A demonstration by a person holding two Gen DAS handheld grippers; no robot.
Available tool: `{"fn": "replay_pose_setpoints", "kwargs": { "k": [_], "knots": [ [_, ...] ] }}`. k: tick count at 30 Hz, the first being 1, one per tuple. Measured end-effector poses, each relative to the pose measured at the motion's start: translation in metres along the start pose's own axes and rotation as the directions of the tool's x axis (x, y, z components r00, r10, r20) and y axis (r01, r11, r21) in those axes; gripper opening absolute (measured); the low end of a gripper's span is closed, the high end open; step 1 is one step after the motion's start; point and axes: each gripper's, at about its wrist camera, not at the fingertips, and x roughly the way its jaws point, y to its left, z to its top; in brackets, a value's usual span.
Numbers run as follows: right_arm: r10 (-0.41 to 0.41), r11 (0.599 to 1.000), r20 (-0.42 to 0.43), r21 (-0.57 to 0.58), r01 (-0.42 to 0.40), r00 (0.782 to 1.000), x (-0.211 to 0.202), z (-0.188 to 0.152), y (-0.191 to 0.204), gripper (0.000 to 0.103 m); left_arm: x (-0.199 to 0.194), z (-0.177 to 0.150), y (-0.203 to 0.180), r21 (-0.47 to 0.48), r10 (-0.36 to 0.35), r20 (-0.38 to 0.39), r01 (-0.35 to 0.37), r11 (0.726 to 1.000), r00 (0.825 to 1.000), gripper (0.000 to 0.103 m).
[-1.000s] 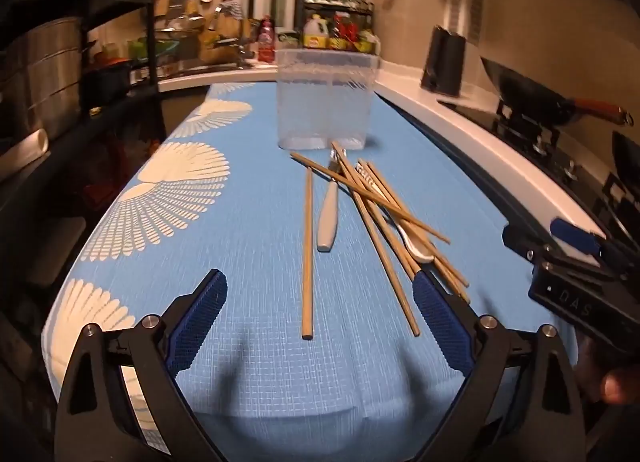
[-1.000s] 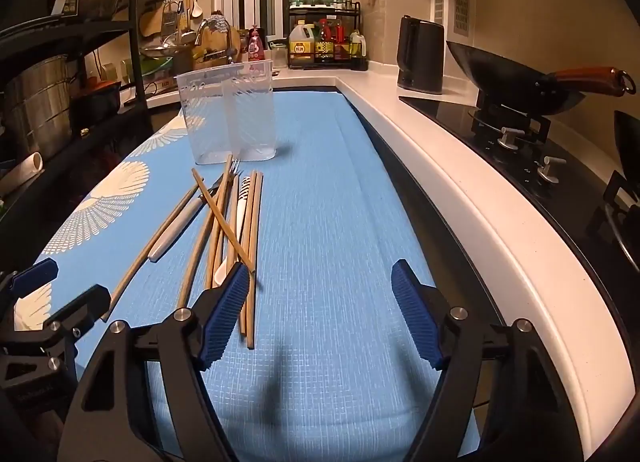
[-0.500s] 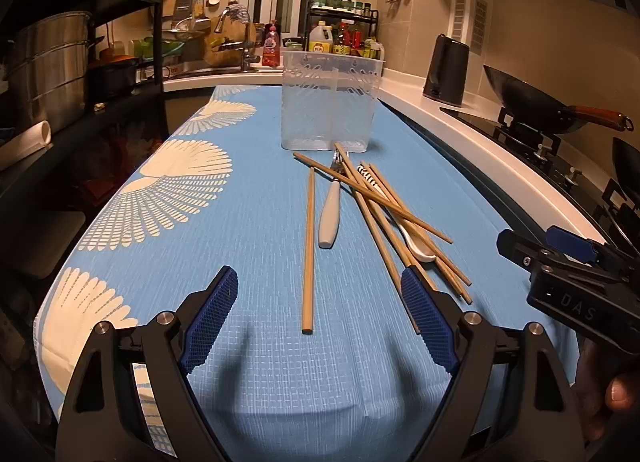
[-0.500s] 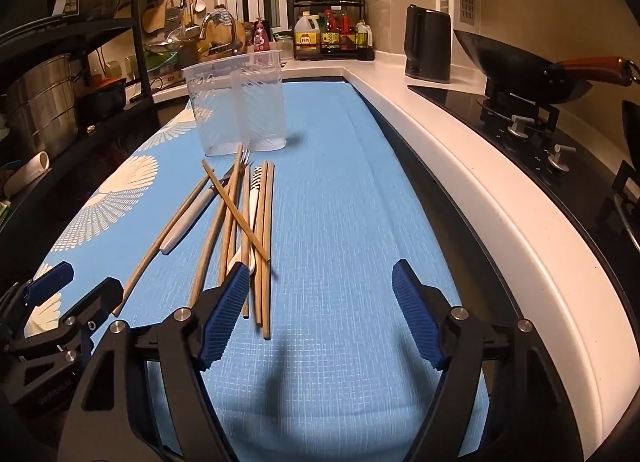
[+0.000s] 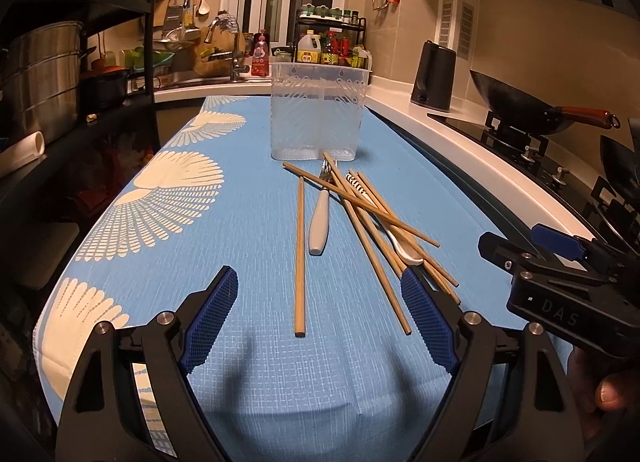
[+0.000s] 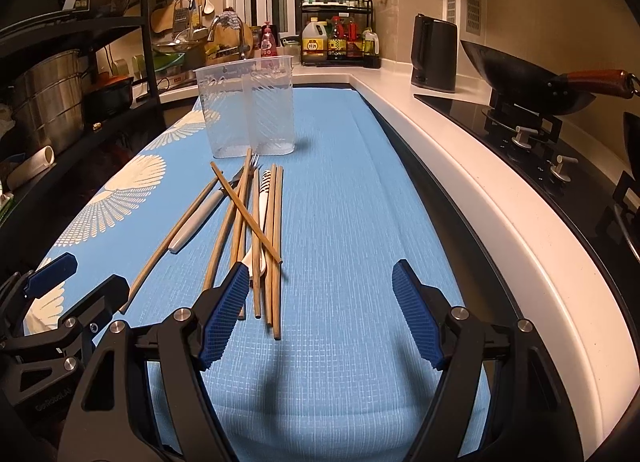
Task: Organize utensils
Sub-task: 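Move both tools toward the pile of wooden chopsticks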
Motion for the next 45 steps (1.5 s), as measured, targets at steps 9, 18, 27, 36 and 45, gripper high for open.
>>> {"fn": "replay_pose_setpoints", "kwargs": {
  "k": [9, 18, 27, 36, 45],
  "knots": [
    [0.001, 1.000, 0.003, -0.004, -0.001, 1.000, -0.0003, 0.0000, 0.0010, 0.074, 0.0035, 0.0003, 0.0047, -0.009, -0.012, 0.008, 0.012, 1.000, 1.000, 0.081],
    [0.003, 1.000, 0.006, -0.003, -0.003, 1.000, -0.0012, 0.0000, 0.0027, 0.073, 0.0048, -0.0005, 0.0050, -0.010, -0.023, 0.016, 0.023, 1.000, 1.000, 0.080],
    [-0.003, 1.000, 0.015, -0.005, 0.004, 1.000, -0.0033, 0.0005, 0.0048, 0.073, 0.0058, -0.0002, 0.0033, -0.007, -0.030, 0.021, 0.030, 1.000, 0.999, 0.079],
    [-0.006, 1.000, 0.016, -0.009, 0.006, 1.000, -0.0026, 0.0011, 0.0023, 0.073, 0.0059, 0.0004, 0.0025, -0.006, -0.035, 0.026, 0.035, 0.999, 0.999, 0.077],
    [0.016, 1.000, 0.005, 0.002, -0.016, 1.000, -0.0007, 0.0000, 0.0017, 0.073, 0.0062, 0.0004, 0.0014, -0.007, -0.034, 0.025, 0.034, 0.999, 0.999, 0.076]
  ]
}}
